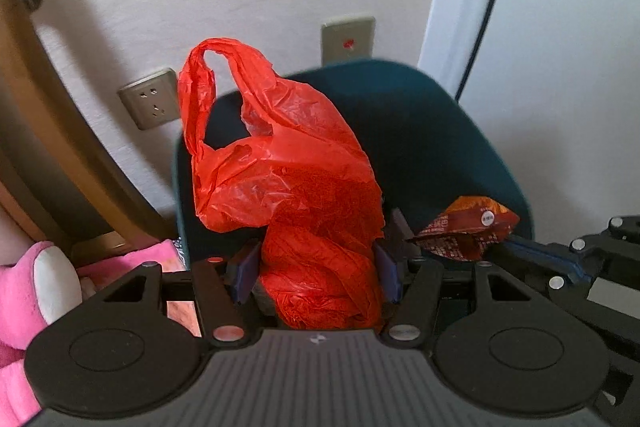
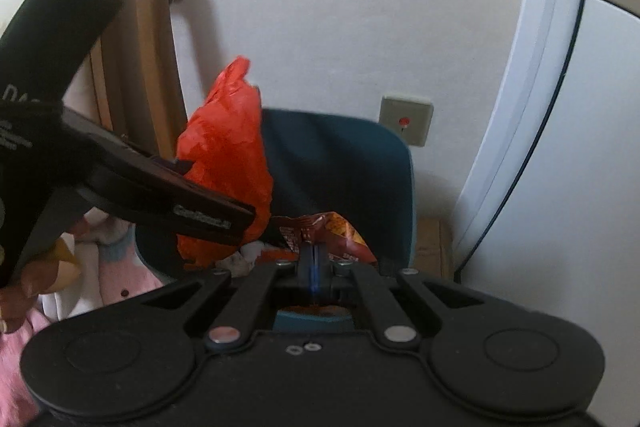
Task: Collect trash
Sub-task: 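Open the left tool dropping the red bag while the right tool drops the wrapper, then lower both open tools down to the remaining floor trash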
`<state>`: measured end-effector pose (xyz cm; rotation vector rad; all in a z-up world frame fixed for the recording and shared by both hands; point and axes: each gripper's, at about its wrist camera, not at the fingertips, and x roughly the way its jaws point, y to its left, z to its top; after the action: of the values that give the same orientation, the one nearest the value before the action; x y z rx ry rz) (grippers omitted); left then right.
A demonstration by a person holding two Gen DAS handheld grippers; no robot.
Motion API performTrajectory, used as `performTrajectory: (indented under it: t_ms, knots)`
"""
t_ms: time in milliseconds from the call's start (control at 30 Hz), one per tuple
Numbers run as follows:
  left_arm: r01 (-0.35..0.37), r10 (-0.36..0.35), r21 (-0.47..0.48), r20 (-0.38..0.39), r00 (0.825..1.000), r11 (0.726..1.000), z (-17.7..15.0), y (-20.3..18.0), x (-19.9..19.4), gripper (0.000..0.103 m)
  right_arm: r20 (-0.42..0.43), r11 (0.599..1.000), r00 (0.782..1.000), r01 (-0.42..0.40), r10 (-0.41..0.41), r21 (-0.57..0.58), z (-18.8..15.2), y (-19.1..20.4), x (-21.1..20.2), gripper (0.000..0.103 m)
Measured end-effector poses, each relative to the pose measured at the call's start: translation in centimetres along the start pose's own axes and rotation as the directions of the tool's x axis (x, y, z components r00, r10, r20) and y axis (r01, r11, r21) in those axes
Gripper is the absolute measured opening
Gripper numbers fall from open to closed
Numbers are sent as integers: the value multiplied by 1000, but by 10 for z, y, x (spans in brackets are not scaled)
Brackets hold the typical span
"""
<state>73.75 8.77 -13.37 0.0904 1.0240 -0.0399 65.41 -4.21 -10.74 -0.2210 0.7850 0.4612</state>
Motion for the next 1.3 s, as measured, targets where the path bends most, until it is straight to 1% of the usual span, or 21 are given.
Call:
performTrajectory:
  t_ms: [100,200,300,367,433,467,500,567,700,767,900,1067,1300]
  knots:
    - [-4,5,22,-29,1000,1000,-2,-2,8,59,-36,1000,999,8,-8,-10,-1,4,6,0]
    - [7,-6,27,-58,998,1000,-3,-1,18,60,-62,999,998,20,-22,-28,0,8,11,0]
    - [14,-10,37,-86,996,999,-5,-1,26,60,-85,999,996,30,-33,-31,1,12,12,5]
    - [18,-14,43,-101,995,999,-8,-2,29,61,-88,999,996,30,-33,-28,1,13,12,10]
    - [15,-10,47,-105,994,999,-10,-2,30,62,-93,999,995,33,-35,-22,2,12,13,12]
    - [18,-13,44,-109,994,999,-11,-2,31,64,-92,999,995,33,-34,-17,1,12,11,13]
    - [23,-18,40,-110,994,999,-11,-1,31,69,-94,1000,995,30,-30,-10,2,10,12,14]
    - [19,-16,27,-103,995,999,-12,0,30,75,-95,1000,995,27,-27,-2,3,9,11,17]
    - [29,-29,0,-97,995,1000,-15,5,29,75,-94,1000,995,28,-27,14,3,8,8,21]
    - [42,-42,-7,-83,996,999,-16,7,24,75,-91,999,996,27,-24,26,3,5,7,25]
    - [56,-57,-14,-58,997,998,-17,8,11,77,-70,998,997,22,-18,51,4,2,-2,30]
    - [66,-66,-13,-13,998,998,-23,4,-15,77,-40,998,999,8,-6,61,2,-1,-24,37]
    - [90,-90,-10,61,994,996,-41,-1,-60,77,9,998,1000,-20,19,52,-8,-6,-64,43]
